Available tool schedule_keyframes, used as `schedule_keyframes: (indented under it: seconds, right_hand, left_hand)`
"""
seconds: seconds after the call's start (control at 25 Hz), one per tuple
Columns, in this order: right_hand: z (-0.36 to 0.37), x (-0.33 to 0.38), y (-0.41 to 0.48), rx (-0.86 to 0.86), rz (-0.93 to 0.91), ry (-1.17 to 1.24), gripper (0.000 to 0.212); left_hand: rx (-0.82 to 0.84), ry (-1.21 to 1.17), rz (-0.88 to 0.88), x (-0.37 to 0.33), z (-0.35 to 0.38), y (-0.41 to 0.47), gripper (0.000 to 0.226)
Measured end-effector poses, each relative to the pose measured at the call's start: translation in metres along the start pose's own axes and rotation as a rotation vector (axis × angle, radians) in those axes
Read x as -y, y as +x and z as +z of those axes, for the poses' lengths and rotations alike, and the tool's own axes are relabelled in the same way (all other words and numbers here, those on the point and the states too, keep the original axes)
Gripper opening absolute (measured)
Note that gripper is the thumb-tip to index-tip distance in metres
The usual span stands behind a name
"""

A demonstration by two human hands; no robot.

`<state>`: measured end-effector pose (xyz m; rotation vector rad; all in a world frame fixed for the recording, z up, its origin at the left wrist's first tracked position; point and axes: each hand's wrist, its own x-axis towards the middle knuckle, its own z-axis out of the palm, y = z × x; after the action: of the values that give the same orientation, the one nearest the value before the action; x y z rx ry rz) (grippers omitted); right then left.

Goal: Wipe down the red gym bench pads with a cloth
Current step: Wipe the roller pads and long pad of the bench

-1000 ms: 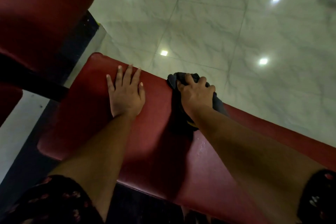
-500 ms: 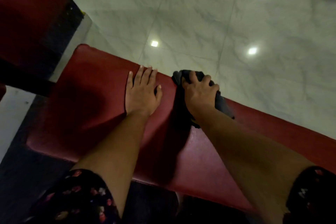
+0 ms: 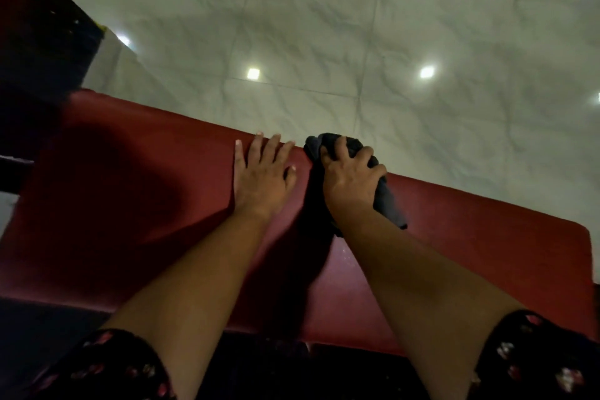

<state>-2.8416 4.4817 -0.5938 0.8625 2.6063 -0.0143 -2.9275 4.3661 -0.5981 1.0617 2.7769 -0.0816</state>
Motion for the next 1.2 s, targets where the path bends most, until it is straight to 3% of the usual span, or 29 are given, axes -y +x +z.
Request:
schedule_keyframes:
  seconds: [0.32, 0.44, 0.64, 1.0, 1.2]
  right_hand:
    - [0.030, -0.081, -0.008, 0.090, 0.047, -0.024, 0.060]
    - [0.035, -0.093, -0.008, 0.097, 0.059, -0.032, 0.058]
    - [0.052, -0.134, -0.013, 0.127, 0.095, -0.056, 0.053]
    - [0.070, -0.198, -0.013, 0.216, 0.131, -0.015, 0.052]
    - [0.090, -0.239, -0.018, 0.226, 0.171, -0.008, 0.048]
  left_hand:
    - [-0.159, 0.033, -0.004, -0.019, 0.013, 0.000, 0.054]
    - [-0.114, 0.013, 0.078, -0.067, 0.009, 0.004, 0.059]
    - [0.203, 0.108, 0.189, -0.136, 0.030, 0.003, 0.058]
    - [0.150, 0.110, 0.154, -0.155, 0.034, -0.005, 0.058]
    - [0.180, 0.099, 0.289, -0.218, 0.046, -0.006, 0.071]
